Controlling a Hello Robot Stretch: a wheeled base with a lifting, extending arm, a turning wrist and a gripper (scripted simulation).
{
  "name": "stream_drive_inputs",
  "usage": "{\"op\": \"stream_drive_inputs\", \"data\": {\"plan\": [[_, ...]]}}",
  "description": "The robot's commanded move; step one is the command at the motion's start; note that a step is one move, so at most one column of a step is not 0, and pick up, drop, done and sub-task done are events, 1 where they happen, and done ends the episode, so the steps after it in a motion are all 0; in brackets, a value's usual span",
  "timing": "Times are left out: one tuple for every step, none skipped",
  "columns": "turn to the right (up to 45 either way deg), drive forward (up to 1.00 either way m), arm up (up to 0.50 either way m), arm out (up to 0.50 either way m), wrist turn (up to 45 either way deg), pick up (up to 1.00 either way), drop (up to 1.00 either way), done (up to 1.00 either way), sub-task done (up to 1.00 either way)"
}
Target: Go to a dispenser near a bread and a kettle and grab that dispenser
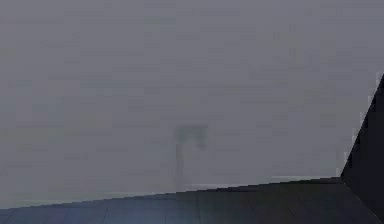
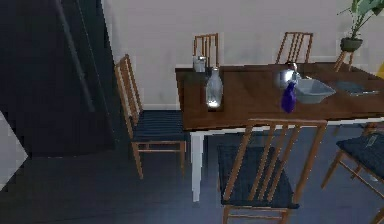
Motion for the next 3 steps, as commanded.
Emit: {"op": "stream_drive_inputs", "data": {"plan": [[45.0,0.00,0.00,0.00,0.0,0.00,0.00,0.00,0.00],[3.0,0.00,0.00,0.00,0.0,0.00,0.00,0.00,0.00],[0.0,0.70,0.00,0.00,0.0,0.00,0.00,0.00,0.00]]}}
